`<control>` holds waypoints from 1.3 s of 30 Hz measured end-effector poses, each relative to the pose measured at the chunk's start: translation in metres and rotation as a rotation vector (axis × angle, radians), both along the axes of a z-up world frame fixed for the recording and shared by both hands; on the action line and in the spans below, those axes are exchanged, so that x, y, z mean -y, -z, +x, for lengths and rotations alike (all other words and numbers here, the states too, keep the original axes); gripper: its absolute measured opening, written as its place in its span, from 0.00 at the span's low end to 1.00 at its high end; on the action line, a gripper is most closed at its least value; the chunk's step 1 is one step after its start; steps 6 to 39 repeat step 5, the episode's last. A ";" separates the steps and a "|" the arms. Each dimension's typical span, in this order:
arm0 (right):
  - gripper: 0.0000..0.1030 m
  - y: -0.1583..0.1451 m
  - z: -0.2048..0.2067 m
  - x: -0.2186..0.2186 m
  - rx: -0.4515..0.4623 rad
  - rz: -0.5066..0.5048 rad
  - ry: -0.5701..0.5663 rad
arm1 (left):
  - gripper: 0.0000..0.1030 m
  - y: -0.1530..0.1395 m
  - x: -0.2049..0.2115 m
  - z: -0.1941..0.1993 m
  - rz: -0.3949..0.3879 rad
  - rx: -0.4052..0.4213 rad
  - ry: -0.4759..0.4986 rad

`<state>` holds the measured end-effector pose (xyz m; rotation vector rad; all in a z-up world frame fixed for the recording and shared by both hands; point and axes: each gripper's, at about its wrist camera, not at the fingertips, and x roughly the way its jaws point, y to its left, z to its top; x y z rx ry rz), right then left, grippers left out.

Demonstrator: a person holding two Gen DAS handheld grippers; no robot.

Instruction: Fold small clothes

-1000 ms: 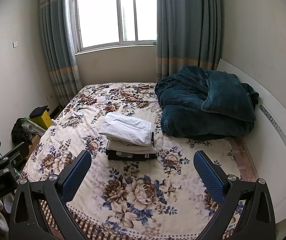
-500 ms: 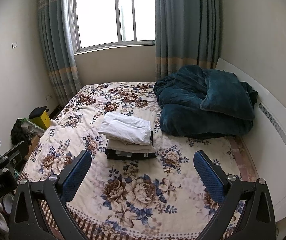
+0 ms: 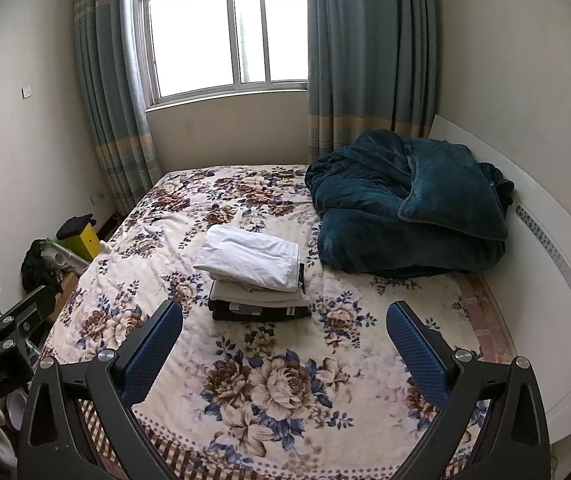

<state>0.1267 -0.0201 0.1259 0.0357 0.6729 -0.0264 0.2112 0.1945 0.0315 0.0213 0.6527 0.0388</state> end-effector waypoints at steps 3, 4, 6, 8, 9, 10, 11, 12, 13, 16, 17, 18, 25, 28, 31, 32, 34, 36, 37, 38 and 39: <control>1.00 0.000 0.001 0.001 0.001 -0.001 -0.002 | 1.00 0.000 0.001 0.000 0.004 0.011 0.002; 1.00 0.000 0.002 0.001 0.002 0.000 -0.001 | 1.00 0.000 0.002 0.001 0.005 0.011 0.002; 1.00 0.000 0.001 0.002 0.003 0.002 0.000 | 1.00 0.000 0.002 0.002 0.004 0.010 0.001; 1.00 0.000 0.001 0.002 0.003 0.002 0.000 | 1.00 0.000 0.002 0.002 0.004 0.010 0.001; 1.00 0.000 0.001 0.002 0.003 0.002 0.000 | 1.00 0.000 0.002 0.002 0.004 0.010 0.001; 1.00 0.000 0.001 0.002 0.003 0.002 0.000 | 1.00 0.000 0.002 0.002 0.004 0.010 0.001; 1.00 0.000 0.001 0.002 0.003 0.002 0.000 | 1.00 0.000 0.002 0.002 0.004 0.010 0.001; 1.00 0.000 0.001 0.002 0.003 0.002 0.000 | 1.00 0.000 0.002 0.002 0.004 0.010 0.001; 1.00 0.000 0.001 0.002 0.003 0.002 0.000 | 1.00 0.000 0.002 0.002 0.004 0.010 0.001; 1.00 0.000 0.001 0.002 0.003 0.002 0.000 | 1.00 0.000 0.002 0.002 0.004 0.010 0.001; 1.00 0.000 0.001 0.002 0.003 0.002 0.000 | 1.00 0.000 0.002 0.002 0.004 0.010 0.001; 1.00 0.000 0.001 0.002 0.003 0.002 0.000 | 1.00 0.000 0.002 0.002 0.004 0.010 0.001; 1.00 0.000 0.001 0.002 0.003 0.002 0.000 | 1.00 0.000 0.002 0.002 0.004 0.010 0.001; 1.00 0.000 0.001 0.002 0.003 0.002 0.000 | 1.00 0.000 0.002 0.002 0.004 0.010 0.001; 1.00 0.000 0.001 0.002 0.003 0.002 0.000 | 1.00 0.000 0.002 0.002 0.004 0.010 0.001; 1.00 0.000 0.001 0.002 0.003 0.002 0.000 | 1.00 0.000 0.002 0.002 0.004 0.010 0.001; 1.00 0.000 0.001 0.002 0.003 0.002 0.000 | 1.00 0.000 0.002 0.002 0.004 0.010 0.001; 1.00 0.000 0.001 0.002 0.003 0.002 0.000 | 1.00 0.000 0.002 0.002 0.004 0.010 0.001; 1.00 0.000 0.001 0.002 0.003 0.002 0.000 | 1.00 0.000 0.002 0.002 0.004 0.010 0.001; 1.00 0.000 0.001 0.002 0.003 0.002 0.000 | 1.00 0.000 0.002 0.002 0.004 0.010 0.001; 1.00 0.000 0.001 0.002 0.003 0.002 0.000 | 1.00 0.000 0.002 0.002 0.004 0.010 0.001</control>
